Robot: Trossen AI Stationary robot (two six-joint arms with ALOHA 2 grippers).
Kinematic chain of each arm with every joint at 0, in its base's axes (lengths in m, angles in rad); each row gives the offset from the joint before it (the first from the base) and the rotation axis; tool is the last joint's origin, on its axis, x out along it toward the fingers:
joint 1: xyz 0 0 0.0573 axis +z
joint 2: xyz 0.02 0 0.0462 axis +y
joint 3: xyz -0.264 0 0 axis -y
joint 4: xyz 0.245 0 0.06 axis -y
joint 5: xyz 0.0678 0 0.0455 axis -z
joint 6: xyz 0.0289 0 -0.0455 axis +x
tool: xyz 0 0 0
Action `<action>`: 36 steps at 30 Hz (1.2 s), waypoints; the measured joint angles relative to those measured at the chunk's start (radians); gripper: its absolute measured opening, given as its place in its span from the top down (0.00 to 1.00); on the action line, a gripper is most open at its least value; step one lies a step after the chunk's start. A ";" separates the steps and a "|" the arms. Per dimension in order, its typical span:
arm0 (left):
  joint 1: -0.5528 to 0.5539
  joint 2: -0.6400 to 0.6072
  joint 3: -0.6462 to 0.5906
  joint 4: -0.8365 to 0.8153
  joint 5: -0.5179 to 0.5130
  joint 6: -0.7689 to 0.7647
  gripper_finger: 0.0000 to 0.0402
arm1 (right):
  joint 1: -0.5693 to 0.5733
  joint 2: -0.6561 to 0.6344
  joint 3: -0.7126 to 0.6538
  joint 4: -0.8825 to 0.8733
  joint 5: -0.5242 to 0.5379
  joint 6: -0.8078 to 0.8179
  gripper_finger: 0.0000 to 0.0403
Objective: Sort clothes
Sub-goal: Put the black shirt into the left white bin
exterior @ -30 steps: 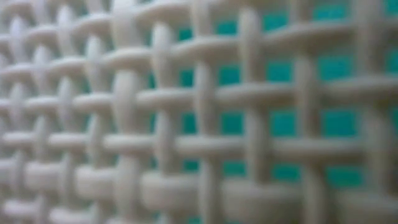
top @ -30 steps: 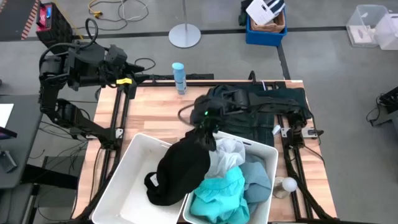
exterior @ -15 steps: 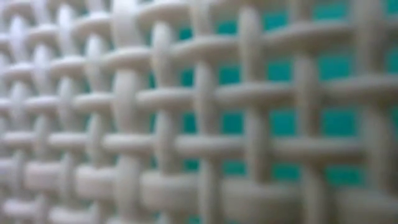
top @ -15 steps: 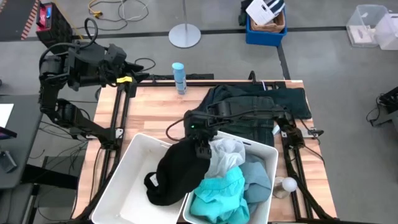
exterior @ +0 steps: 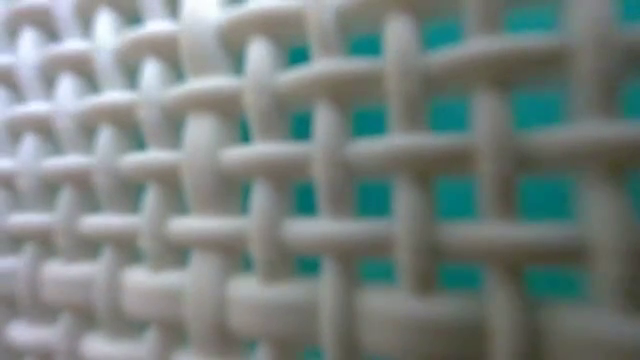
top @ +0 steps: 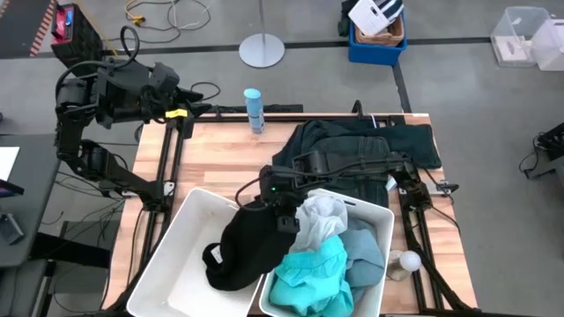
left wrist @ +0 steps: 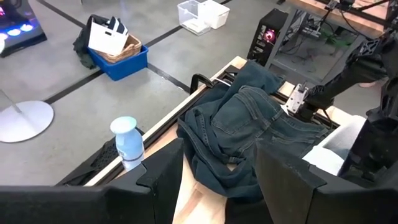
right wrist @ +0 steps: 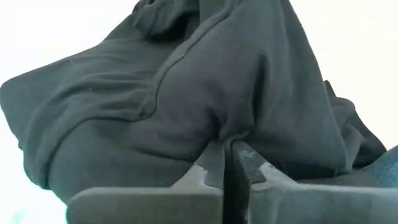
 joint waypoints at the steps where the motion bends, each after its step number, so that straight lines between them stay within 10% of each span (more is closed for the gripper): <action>1: 0.000 0.000 0.000 0.000 0.000 0.004 0.53 | 0.000 -0.001 -0.001 0.004 -0.001 0.010 0.96; 10: 0.000 0.000 0.000 -0.001 0.000 0.018 0.53 | 0.000 -0.073 -0.002 0.221 -0.045 0.047 0.99; 29: 0.000 0.000 0.000 0.000 -0.001 0.078 0.53 | 0.066 0.056 -0.002 1.419 -0.462 0.477 1.00; 36: 0.000 0.000 0.000 0.000 -0.001 0.090 0.53 | 0.072 0.083 -0.002 1.216 -0.462 0.561 0.96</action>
